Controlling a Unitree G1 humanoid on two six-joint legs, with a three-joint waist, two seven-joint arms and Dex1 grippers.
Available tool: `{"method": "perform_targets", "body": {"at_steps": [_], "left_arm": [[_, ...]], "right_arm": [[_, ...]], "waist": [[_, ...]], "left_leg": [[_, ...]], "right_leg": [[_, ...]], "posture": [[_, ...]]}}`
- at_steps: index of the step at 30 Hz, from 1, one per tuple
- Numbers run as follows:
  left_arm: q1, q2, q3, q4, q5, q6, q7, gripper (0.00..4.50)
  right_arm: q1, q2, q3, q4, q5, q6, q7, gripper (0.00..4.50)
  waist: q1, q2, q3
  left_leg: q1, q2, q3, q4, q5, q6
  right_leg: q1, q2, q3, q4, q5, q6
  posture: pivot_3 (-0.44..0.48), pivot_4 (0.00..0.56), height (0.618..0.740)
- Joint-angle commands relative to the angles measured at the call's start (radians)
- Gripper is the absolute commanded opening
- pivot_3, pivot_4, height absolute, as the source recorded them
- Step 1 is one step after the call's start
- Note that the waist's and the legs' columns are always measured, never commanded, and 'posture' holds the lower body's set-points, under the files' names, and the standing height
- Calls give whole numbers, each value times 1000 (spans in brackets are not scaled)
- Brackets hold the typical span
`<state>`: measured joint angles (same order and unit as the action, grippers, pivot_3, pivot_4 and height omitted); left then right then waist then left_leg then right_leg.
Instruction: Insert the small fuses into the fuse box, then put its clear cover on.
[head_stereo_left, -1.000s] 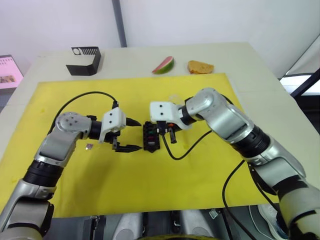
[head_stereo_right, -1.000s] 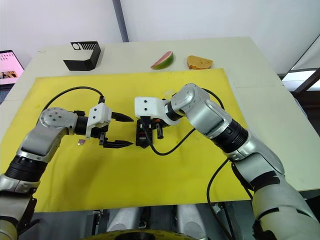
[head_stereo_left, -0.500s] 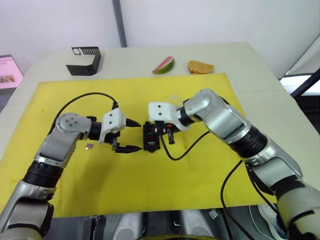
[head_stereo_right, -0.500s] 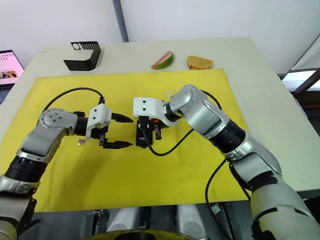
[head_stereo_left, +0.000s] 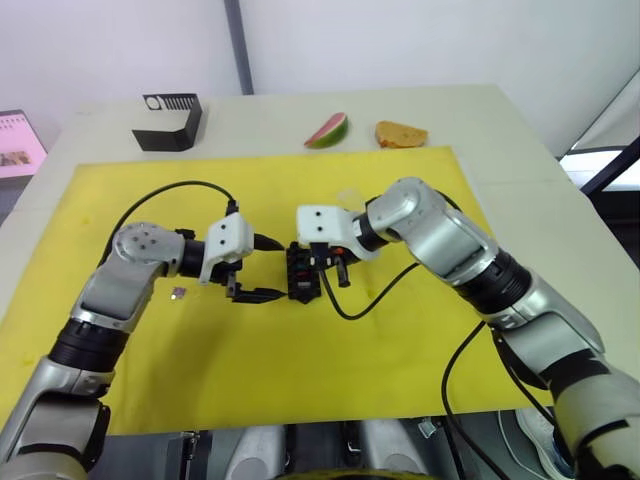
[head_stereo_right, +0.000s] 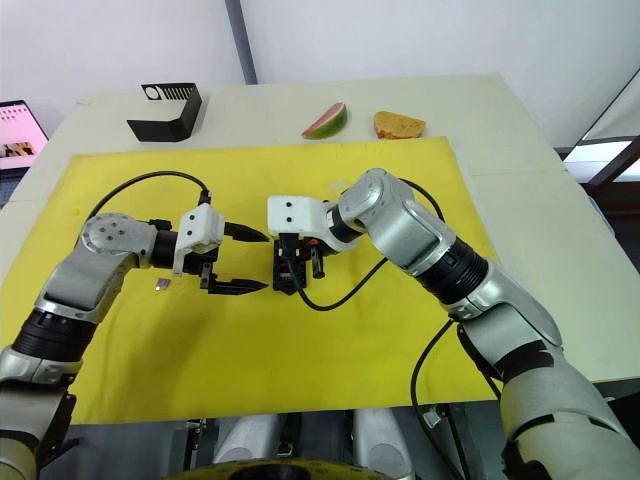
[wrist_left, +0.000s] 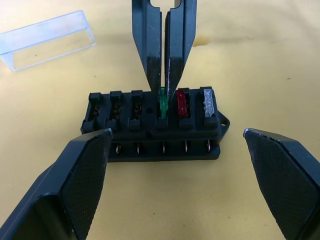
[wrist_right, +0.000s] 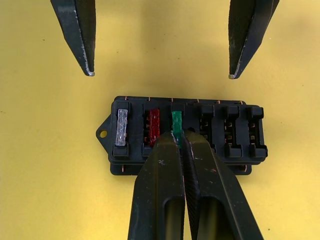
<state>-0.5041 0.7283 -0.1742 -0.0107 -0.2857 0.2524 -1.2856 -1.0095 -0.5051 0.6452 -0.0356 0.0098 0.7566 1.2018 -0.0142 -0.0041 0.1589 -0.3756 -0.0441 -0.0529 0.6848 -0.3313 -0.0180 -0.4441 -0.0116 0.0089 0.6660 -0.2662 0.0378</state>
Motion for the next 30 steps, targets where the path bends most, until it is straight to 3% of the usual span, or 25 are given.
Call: {"method": "perform_targets", "body": {"at_steps": [1, 9, 12, 16, 22, 27, 30], "left_arm": [[-1, 3, 10, -19, -4, -8, -5, 4427], [-11, 3, 13, -2, -3, -13, -12, 4427], [0, 5, 11, -16, -9, -6, -19, 4500], [7, 3, 8, -7, -1, -19, -23, 4500], [-37, -9, -7, -4, -3, -7, -45, 4500], [-35, -3, 7, -13, -15, 2, -66, 4500], [-23, 0, 11, -17, -17, 4, -66, 4500]], "right_arm": [[-22, 6, -9, -17, -7, -5, 7, 0], [-19, 5, -29, -39, 2, 2, 14, 0], [-17, 7, -58, -65, 21, 10, 8, 926], [-12, 16, -102, -134, 66, 58, 1, 2657], [21, 3, -241, -136, 134, 30, -43, 2657], [206, 94, -436, -176, 298, 17, -122, 2657], [312, 114, -451, -185, 309, -57, -151, 1824]], "waist": [[0, 0, 0], [0, 0, 0], [0, 0, 0], [-1, 0, 0], [4, -1, 0], [2, -2, -1], [-2, -2, -1]], "left_leg": [[0, 0, 0, 0, 0, 0], [0, 0, 0, 0, 0, 0], [0, 0, 0, 0, 0, 0], [0, 0, 0, 0, 0, 0], [0, 0, 0, 1, 0, 0], [0, 0, 0, 0, 0, 0], [0, 0, 0, 0, 0, 1]], "right_leg": [[0, 0, 0, 0, 0, 0], [0, 0, 0, 0, 0, 0], [0, 0, 0, 0, 0, 0], [0, 0, 0, 0, 0, 0], [0, 0, 0, 0, 0, 0], [1, 0, 0, 0, 0, 0], [0, 0, 0, 1, 0, 0]], "posture": [[0, 150, 740], [0, 150, 740], [0, 150, 740], [0, 150, 740], [0, 150, 740], [0, 150, 740], [0, 150, 740]]}}
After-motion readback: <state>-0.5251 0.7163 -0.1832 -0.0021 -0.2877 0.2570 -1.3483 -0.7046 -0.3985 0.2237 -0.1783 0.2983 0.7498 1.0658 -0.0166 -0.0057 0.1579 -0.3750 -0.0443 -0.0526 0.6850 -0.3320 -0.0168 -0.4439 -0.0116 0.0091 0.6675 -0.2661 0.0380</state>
